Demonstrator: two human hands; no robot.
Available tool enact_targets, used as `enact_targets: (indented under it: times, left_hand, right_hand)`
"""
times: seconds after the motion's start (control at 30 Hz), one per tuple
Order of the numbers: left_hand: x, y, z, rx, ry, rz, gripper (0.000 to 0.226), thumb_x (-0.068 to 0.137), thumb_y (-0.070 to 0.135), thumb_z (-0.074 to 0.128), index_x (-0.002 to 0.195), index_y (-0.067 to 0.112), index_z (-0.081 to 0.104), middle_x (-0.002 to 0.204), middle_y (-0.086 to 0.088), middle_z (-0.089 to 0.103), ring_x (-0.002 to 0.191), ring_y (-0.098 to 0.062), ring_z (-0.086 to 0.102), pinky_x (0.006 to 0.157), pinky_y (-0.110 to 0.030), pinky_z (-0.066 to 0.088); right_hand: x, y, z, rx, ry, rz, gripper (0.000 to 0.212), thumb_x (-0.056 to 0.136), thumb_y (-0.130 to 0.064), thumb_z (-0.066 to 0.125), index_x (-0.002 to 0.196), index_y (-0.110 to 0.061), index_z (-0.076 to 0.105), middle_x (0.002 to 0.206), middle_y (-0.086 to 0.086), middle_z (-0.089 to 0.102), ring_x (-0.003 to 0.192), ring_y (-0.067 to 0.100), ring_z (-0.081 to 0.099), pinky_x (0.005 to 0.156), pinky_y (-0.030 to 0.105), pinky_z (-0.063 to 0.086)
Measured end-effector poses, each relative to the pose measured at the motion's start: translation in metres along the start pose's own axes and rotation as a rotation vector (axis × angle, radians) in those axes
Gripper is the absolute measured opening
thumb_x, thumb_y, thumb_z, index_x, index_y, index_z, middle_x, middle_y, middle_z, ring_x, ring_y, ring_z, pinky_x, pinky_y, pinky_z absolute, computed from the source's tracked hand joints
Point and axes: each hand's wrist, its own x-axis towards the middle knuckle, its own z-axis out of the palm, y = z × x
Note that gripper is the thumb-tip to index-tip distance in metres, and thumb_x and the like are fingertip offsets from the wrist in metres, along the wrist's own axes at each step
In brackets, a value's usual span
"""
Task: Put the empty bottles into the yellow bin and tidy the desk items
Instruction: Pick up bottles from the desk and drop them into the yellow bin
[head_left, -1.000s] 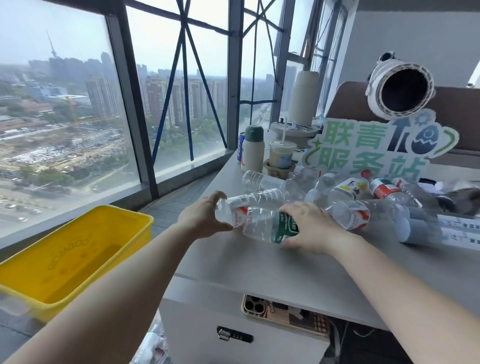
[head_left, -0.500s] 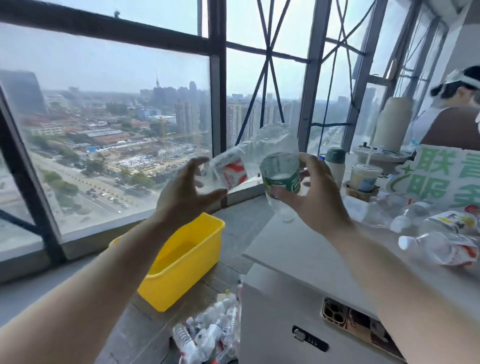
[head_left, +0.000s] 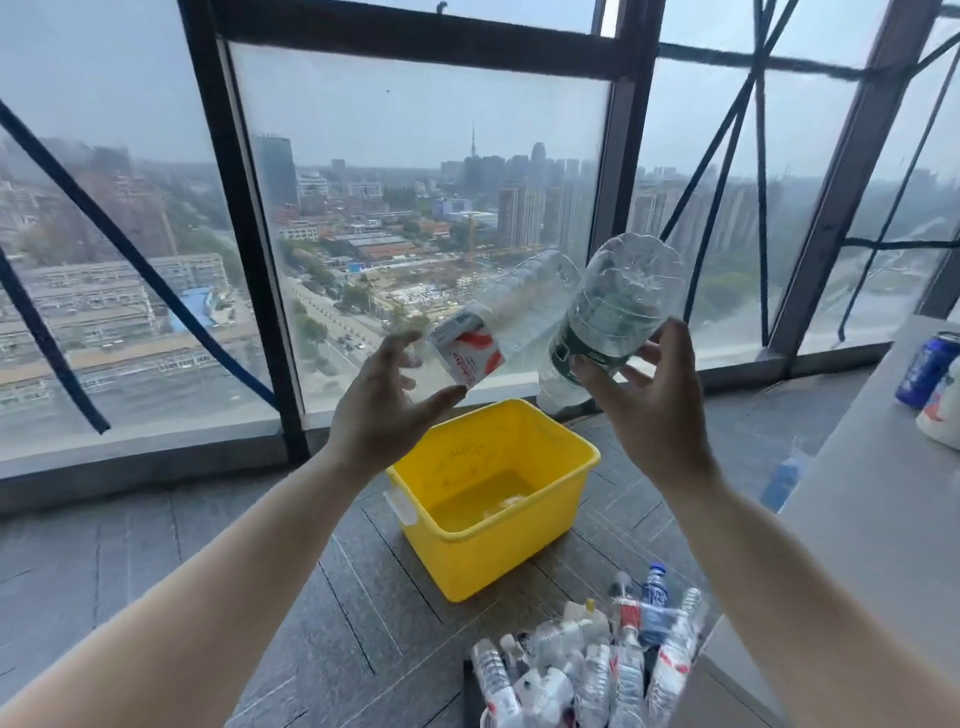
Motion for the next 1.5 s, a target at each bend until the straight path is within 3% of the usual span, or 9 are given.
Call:
enact_targets:
  times: [0.13, 0.23, 0.4, 0.5, 0.6, 0.7, 0.97, 1.17, 1.5]
  left_hand:
    - [0.019, -0.037, 0.020, 0.036, -0.035, -0.046, 0.079, 0.076, 0.052, 0.069, 0.140, 0.025, 0.031, 0.128, -0.008, 0.053, 0.101, -0.017, 0.056, 0.080, -0.040, 0.053]
    - [0.032, -0.055, 0.032, 0.039, -0.059, -0.072, 0.079, 0.077, 0.052, 0.068, 0.141, 0.027, 0.031, 0.130, -0.007, 0.052, 0.108, -0.022, 0.056, 0.083, -0.042, 0.052]
    - [0.074, -0.062, 0.041, 0.025, -0.030, -0.059, 0.077, 0.077, 0.049, 0.070, 0.140, 0.025, 0.032, 0.130, -0.008, 0.053, 0.101, -0.016, 0.055, 0.080, -0.036, 0.051]
    - [0.122, -0.064, 0.057, 0.031, -0.031, -0.079, 0.079, 0.080, 0.053, 0.065, 0.144, 0.026, 0.027, 0.137, -0.008, 0.050, 0.110, -0.020, 0.056, 0.090, -0.042, 0.049]
    - [0.173, -0.075, 0.076, 0.412, -0.293, -0.194, 0.082, 0.089, 0.063, 0.041, 0.150, 0.033, -0.004, 0.160, -0.002, 0.010, 0.144, -0.031, 0.017, 0.113, -0.061, 0.011]
    - [0.188, -0.093, 0.087, 0.565, -0.485, -0.258, 0.080, 0.090, 0.065, 0.033, 0.148, 0.035, -0.013, 0.159, 0.004, -0.015, 0.146, -0.028, -0.009, 0.111, -0.062, -0.009]
    - [0.162, -0.103, 0.089, 0.541, -0.516, -0.185, 0.079, 0.091, 0.063, 0.036, 0.151, 0.031, -0.004, 0.160, 0.003, -0.004, 0.147, -0.023, -0.003, 0.114, -0.056, -0.005]
    - [0.140, -0.057, 0.087, 0.421, -0.456, -0.046, 0.073, 0.093, 0.059, 0.035, 0.152, 0.026, 0.006, 0.160, 0.002, 0.009, 0.147, -0.020, 0.009, 0.116, -0.053, 0.004]
    - [0.080, 0.048, 0.091, 0.244, -0.416, 0.192, 0.066, 0.094, 0.053, 0.039, 0.149, 0.020, 0.024, 0.154, -0.005, 0.031, 0.140, -0.023, 0.032, 0.111, -0.044, 0.031]
  right_hand:
    - [0.010, 0.034, 0.037, 0.030, 0.020, -0.010, 0.060, 0.068, -0.049, 0.068, 0.114, -0.025, 0.038, 0.128, 0.008, 0.047, 0.114, 0.018, 0.054, 0.086, 0.022, 0.053]
    - [0.010, 0.055, 0.055, 0.032, 0.016, -0.001, 0.065, 0.068, -0.048, 0.068, 0.118, -0.017, 0.040, 0.129, 0.011, 0.047, 0.113, 0.018, 0.055, 0.080, 0.009, 0.049]
    - [0.046, 0.072, 0.075, 0.054, 0.024, -0.002, 0.065, 0.069, -0.047, 0.070, 0.118, -0.018, 0.039, 0.129, 0.004, 0.044, 0.117, 0.017, 0.051, 0.090, 0.030, 0.053]
    - [0.083, 0.092, 0.096, 0.036, 0.044, -0.007, 0.073, 0.072, -0.047, 0.069, 0.126, -0.010, 0.036, 0.133, 0.009, 0.043, 0.120, 0.020, 0.050, 0.091, 0.029, 0.052]
    - [0.123, 0.138, 0.117, -0.215, -0.140, 0.131, 0.087, 0.081, -0.049, 0.065, 0.144, -0.012, 0.017, 0.148, 0.012, 0.030, 0.133, 0.030, 0.038, 0.103, 0.045, 0.042]
    - [0.130, 0.182, 0.125, -0.471, -0.371, 0.561, 0.100, 0.086, -0.054, 0.057, 0.150, -0.018, -0.010, 0.159, 0.011, 0.005, 0.143, 0.037, 0.014, 0.114, 0.053, 0.023]
    - [0.107, 0.186, 0.100, -0.441, -0.407, 0.635, 0.078, 0.089, -0.044, 0.059, 0.147, -0.009, 0.021, 0.150, 0.014, 0.033, 0.135, 0.034, 0.035, 0.106, 0.048, 0.036]
    - [0.101, 0.147, 0.057, -0.460, -0.362, 0.577, 0.067, 0.089, -0.038, 0.061, 0.142, -0.009, 0.032, 0.145, 0.013, 0.039, 0.130, 0.031, 0.041, 0.102, 0.045, 0.041]
    - [0.055, 0.069, -0.053, -0.599, -0.261, 0.424, 0.061, 0.089, -0.032, 0.062, 0.139, -0.009, 0.038, 0.144, 0.011, 0.039, 0.131, 0.026, 0.039, 0.105, 0.038, 0.034]
